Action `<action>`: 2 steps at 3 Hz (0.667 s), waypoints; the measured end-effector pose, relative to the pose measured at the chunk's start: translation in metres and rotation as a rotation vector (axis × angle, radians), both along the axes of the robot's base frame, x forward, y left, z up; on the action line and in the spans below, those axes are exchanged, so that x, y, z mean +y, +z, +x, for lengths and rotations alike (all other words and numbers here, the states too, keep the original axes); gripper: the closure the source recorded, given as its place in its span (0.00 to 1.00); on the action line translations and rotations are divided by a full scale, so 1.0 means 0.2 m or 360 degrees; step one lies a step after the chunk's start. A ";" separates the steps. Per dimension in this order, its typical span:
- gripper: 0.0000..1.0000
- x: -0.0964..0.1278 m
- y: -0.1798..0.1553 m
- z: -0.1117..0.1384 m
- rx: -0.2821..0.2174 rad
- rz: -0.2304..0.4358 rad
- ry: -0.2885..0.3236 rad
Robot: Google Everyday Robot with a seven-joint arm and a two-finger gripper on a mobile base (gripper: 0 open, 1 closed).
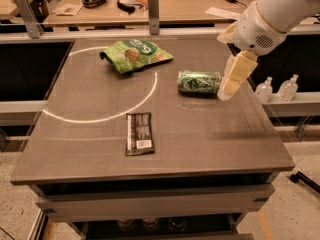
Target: Place green can upright
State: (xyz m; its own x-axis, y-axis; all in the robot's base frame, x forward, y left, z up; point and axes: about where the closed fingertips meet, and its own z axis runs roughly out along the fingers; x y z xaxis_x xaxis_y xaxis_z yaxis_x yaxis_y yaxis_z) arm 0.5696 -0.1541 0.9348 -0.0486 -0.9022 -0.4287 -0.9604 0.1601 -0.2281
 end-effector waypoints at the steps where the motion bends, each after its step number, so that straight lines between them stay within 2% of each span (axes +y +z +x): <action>1: 0.00 0.02 -0.07 0.12 0.0025 -0.0046 -0.0042; 2: 0.00 0.04 -0.13 0.21 0.0048 -0.0121 -0.0063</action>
Offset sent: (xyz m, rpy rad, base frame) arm 0.0641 0.0108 -0.0394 -0.1394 0.0447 -0.0593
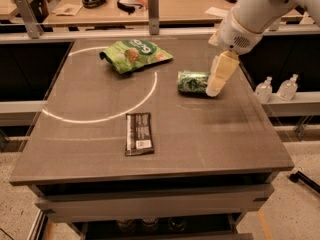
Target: Place green can upright
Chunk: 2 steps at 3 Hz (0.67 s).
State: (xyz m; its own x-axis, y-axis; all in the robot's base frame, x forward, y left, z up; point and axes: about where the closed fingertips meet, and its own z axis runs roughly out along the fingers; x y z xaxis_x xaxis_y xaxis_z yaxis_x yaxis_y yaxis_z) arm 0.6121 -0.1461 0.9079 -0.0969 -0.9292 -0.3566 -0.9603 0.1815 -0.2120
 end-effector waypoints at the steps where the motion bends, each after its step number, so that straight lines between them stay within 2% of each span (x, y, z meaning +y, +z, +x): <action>1: 0.00 0.03 -0.08 0.04 0.0034 -0.0088 0.0033; 2: 0.00 0.08 -0.15 0.07 0.0070 -0.0156 0.0088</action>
Offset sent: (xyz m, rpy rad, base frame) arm 0.0170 0.0244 -0.0415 -0.1529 0.0713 0.0959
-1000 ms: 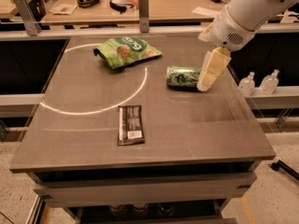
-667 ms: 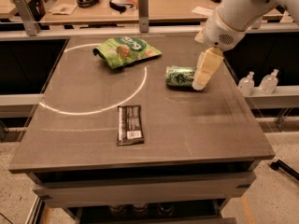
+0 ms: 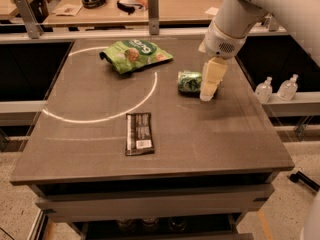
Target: Place green can upright
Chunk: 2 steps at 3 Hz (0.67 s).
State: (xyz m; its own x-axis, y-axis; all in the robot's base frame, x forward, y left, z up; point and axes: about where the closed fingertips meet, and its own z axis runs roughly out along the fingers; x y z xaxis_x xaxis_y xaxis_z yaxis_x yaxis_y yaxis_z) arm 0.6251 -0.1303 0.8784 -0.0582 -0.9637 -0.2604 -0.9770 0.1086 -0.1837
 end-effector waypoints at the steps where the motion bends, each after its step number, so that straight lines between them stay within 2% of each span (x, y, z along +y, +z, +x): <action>1: 0.00 0.05 -0.05 0.02 0.0030 -0.0068 0.0066; 2: 0.00 0.07 -0.09 0.04 0.0048 -0.0120 0.0101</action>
Offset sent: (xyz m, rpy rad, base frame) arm 0.0134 0.0169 -0.0244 -0.1191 0.0457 0.0902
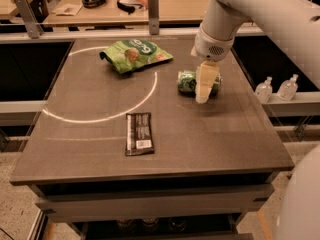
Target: Place green can upright
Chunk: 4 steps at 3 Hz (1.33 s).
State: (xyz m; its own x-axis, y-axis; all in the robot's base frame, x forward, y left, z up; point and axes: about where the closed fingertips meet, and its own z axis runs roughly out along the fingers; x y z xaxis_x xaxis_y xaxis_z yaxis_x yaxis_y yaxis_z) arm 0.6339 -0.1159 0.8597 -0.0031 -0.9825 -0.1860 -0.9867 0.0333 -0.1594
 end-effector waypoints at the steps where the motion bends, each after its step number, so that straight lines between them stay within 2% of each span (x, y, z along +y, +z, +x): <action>1: 0.00 -0.02 -0.06 0.02 0.0037 -0.0049 0.0008; 2: 0.26 -0.07 -0.11 0.06 0.0081 -0.0085 -0.0008; 3: 0.49 -0.10 -0.13 0.09 0.0096 -0.0107 -0.0006; 4: 0.72 -0.13 -0.17 0.09 0.0134 -0.0200 -0.0001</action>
Offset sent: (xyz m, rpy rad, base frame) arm 0.0130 -0.0245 -0.0264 -0.0679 0.0769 -0.0197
